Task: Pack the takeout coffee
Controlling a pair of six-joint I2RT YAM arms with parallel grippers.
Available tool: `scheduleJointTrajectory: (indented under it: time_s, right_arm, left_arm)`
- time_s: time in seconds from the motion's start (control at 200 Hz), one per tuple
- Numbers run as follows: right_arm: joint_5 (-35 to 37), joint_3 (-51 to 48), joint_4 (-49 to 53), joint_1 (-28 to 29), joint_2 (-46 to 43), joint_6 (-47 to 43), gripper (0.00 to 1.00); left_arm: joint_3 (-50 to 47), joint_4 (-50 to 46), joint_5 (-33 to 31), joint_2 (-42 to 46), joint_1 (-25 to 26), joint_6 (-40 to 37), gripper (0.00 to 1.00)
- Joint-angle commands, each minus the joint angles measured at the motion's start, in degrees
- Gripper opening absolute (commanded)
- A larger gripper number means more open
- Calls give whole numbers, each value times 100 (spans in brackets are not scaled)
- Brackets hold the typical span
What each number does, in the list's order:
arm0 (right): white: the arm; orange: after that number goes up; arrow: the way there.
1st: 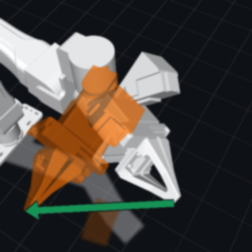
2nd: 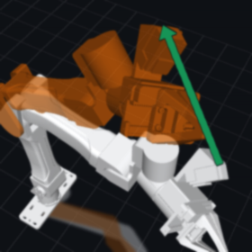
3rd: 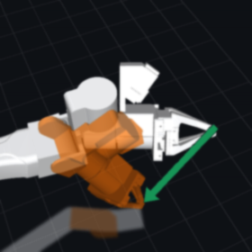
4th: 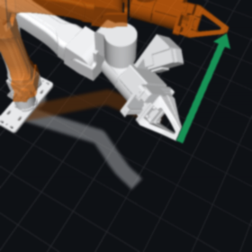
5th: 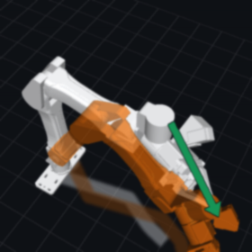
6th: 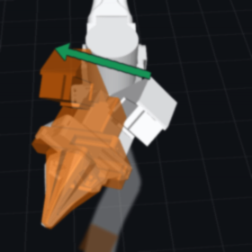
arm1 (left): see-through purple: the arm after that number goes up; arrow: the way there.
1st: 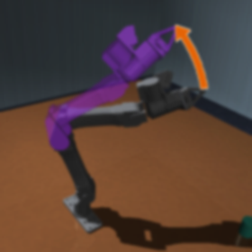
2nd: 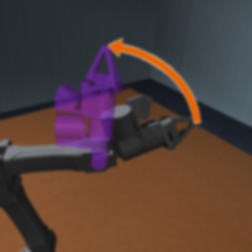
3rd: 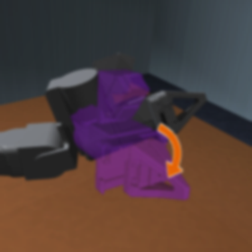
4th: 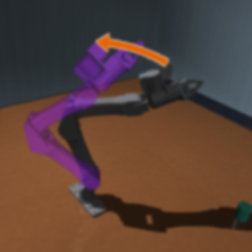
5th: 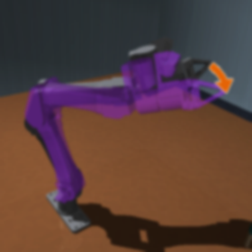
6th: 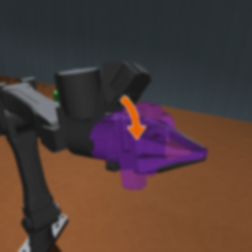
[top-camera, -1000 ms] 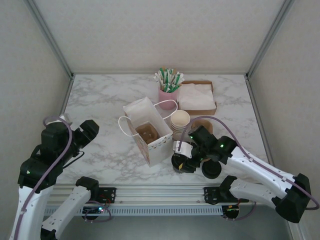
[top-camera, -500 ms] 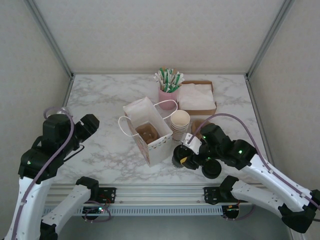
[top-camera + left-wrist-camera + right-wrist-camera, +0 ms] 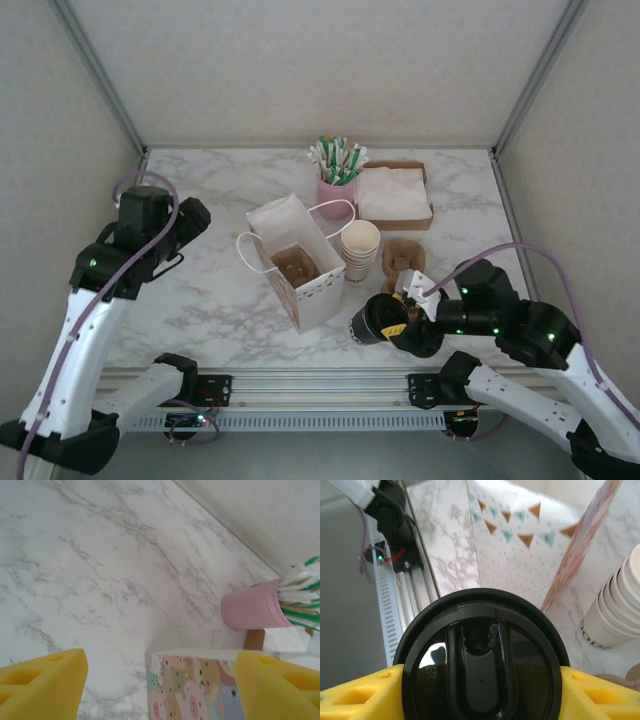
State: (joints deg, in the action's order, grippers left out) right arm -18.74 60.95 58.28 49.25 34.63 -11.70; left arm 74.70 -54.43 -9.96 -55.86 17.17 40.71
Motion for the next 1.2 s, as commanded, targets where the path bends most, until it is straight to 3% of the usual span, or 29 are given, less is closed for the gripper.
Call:
scheduleJointTrajectory:
  time_s: [0.0,0.205,0.39,0.511,0.721,1.081,1.196]
  right_arm:
    - [-164,471,-58,-33,-49,251,57]
    - [-230,1215,-527,-32,332,854,56]
    - [-188,1936,-669,-36,1061,1347,55]
    - [22,2363,-796,-34,1466,1527,51]
    - [306,2689,-1179,-31,1927,1760,52]
    - [787,3860,-439,91,3218,2002,55]
    - [1290,4034,-303,352,3537,1876,55]
  left_arm:
    - [212,310,-540,-280,-19,-199,76]
    - [305,640,-493,-783,-452,-458,76]
    - [124,1078,470,-1508,-859,-274,72]
    - [86,1332,1092,-2049,-864,-359,71]
    - [-346,1955,1980,-2360,-795,-265,74]
    - [-996,2388,1858,-2308,-255,-377,78]
    - [-1129,2389,1835,-2303,-157,-345,78]
